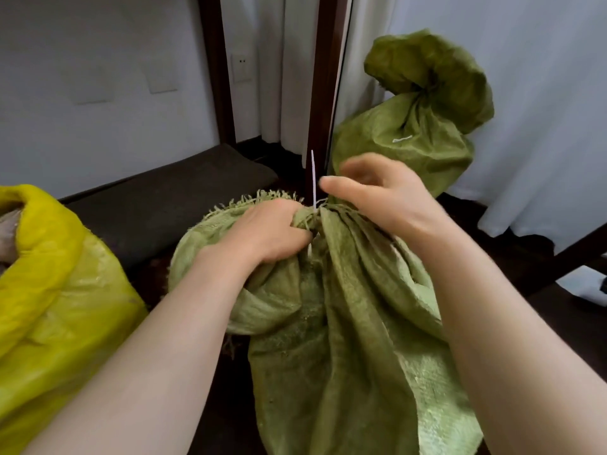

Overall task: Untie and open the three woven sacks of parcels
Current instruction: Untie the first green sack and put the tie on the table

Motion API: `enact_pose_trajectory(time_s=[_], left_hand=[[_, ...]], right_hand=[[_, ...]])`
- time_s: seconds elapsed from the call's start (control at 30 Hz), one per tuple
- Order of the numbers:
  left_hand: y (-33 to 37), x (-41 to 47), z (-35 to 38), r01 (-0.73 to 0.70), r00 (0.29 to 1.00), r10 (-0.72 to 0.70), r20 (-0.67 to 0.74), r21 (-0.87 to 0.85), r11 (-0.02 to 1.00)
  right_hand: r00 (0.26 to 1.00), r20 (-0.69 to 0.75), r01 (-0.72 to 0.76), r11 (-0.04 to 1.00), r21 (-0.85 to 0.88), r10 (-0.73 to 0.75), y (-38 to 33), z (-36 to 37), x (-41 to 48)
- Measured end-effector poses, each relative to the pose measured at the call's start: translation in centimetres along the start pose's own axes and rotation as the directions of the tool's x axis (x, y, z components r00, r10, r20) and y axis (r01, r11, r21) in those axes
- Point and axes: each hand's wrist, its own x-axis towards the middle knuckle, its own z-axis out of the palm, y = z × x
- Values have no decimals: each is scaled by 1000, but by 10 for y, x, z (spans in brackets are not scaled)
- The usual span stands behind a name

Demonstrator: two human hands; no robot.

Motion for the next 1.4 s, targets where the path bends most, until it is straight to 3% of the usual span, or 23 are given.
enact_pose_trajectory(time_s=[0.03, 0.1, 0.17, 0.2, 0.27, 0.3, 0.37, 0.43, 0.5, 0.57, 0.63, 0.67, 0.73, 0.8, 0.87, 1.03, 1.1, 1.17, 1.23, 1.27, 1.33, 1.4], left_hand=[[2, 0, -5, 7, 1000, -7, 16, -22, 1000], [5, -1, -13, 30, 998, -23, 56, -130, 991], [4, -3, -19, 60, 992, -29, 124, -252, 966], [4, -5, -22, 83, 985, -34, 168, -290, 953], [2, -6, -26, 95, 975, -26, 222, -306, 947], [0, -3, -26, 59, 983, -13, 186, -245, 968], [-4, 2, -22, -26, 997, 29, -70, 46, 999], [0, 0, -18, 24, 897, 90, -433, 250, 968], [6, -2, -10, 55, 710, 172, -683, 297, 953], [10, -2, 0, 11, 529, 271, -804, 326, 945], [13, 0, 3, -155, 428, 375, -823, 342, 927], [14, 2, 4, -268, 450, 404, -796, 311, 912], [19, 2, 8, -395, 630, 369, -684, 127, 910], [23, 2, 15, -290, 852, 215, -478, -88, 953], [23, 4, 23, -161, 943, 84, -323, -219, 962], [17, 5, 23, -134, 973, 46, -228, -389, 911], [12, 4, 24, -169, 972, 84, -220, -401, 900], [9, 3, 26, -173, 966, 79, -246, -394, 903], [6, 4, 28, -173, 955, 58, -292, -387, 905], [5, 3, 28, -183, 948, 61, -312, -378, 908], [6, 3, 29, -206, 934, 82, -347, -337, 919], [7, 4, 30, -200, 929, 63, -365, -351, 915]], right_hand=[[993, 85, 82, 997, 1, -82, -7, -4, -1], [952, 287, 165, 967, -193, -105, -15, -3, -4], [957, 275, 179, 939, -295, -96, -4, 6, -1], [970, 230, 128, 971, -202, -80, 3, 9, 0], [970, 242, -73, 981, 182, 27, 18, 10, 0], [957, 280, -167, 931, 326, 74, 25, 10, -1], [939, 320, -270, 842, 467, 124, 35, 7, -1], [937, 312, -318, 752, 577, 157, 36, 6, 0], [948, 267, -312, 686, 657, 175, 35, 5, 2], [962, 192, -274, 691, 669, 196, 33, 5, 2], [968, 132, -245, 707, 663, 212, 34, 8, 2], [970, 112, -234, 715, 659, 215, 34, 10, 2], [978, 86, -198, 726, 658, 190, 33, 13, 1], [987, 100, -159, 704, 692, 124, 31, 15, 0], [983, 171, -171, 659, 732, 66, 32, 17, 1], [950, 294, -302, 561, 770, 108, 33, 15, -4], [962, 218, -270, 714, 646, 166, 24, 9, -6], [988, -31, -126, 917, 379, 149, 13, 2, -2], [960, -277, 114, 969, 221, -50, 0, -3, 1], [933, -325, 227, 956, 188, -157, -6, -5, 1], [905, -298, 355, 925, 132, -305, -14, -7, 1], [936, -145, 317, 947, -47, -321, -14, -7, 2]])
